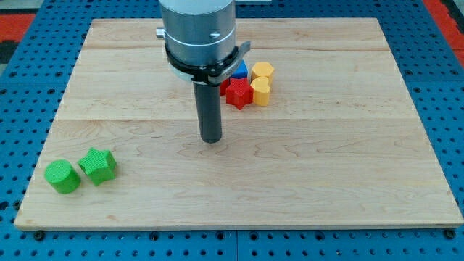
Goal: Push the red blocks and blue triangle to the top
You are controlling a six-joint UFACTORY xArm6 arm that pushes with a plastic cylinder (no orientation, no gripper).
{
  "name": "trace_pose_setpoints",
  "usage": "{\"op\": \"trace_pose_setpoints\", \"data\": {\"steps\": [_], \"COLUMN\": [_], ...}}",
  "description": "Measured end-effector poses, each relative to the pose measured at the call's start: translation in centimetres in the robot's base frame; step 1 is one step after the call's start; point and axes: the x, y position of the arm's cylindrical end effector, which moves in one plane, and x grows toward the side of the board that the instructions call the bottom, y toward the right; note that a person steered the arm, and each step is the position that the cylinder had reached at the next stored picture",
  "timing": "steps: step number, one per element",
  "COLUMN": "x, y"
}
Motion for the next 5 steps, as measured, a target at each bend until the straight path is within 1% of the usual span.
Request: {"op": "trace_pose_setpoints", "data": {"steps": [1, 2, 3, 5], "x": [-0.4, -1.0, -2.5, -3.5], "y": [1.1, 1.4, 1.4, 2.6]}}
